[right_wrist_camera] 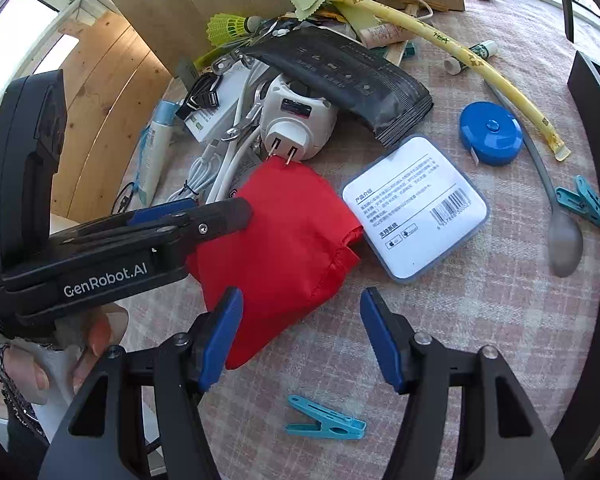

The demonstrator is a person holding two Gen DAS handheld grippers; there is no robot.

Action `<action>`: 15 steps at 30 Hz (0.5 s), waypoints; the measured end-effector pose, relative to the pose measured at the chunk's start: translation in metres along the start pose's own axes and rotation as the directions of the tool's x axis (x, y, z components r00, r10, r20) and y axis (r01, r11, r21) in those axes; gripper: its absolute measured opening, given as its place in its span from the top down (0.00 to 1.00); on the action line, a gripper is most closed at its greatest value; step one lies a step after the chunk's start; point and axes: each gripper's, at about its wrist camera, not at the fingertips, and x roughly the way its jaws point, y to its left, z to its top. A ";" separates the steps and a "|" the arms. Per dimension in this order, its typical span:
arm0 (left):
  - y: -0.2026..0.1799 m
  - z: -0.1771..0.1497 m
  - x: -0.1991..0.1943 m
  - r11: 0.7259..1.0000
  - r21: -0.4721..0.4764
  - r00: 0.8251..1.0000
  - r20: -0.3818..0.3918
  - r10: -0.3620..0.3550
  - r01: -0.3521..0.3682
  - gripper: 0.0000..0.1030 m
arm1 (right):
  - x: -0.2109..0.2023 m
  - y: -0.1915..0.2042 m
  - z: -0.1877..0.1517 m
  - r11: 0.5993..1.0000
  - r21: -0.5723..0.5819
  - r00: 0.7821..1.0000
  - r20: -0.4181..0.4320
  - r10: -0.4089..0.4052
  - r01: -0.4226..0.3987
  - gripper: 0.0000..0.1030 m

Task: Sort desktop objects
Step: 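Grasp the red cloth pouch with both tools from opposite sides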

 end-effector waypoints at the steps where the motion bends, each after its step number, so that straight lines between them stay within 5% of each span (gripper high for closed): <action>1: -0.001 0.000 0.000 1.000 0.007 1.000 -0.001 -0.006 0.006 0.38 | 0.003 0.000 0.000 1.000 0.001 1.000 -0.003 0.003 -0.003 0.41; 15: -0.010 -0.012 -0.001 0.994 0.013 0.993 -0.054 -0.106 0.107 0.36 | 0.000 -0.001 0.000 0.998 -0.021 0.999 -0.002 0.052 -0.052 0.44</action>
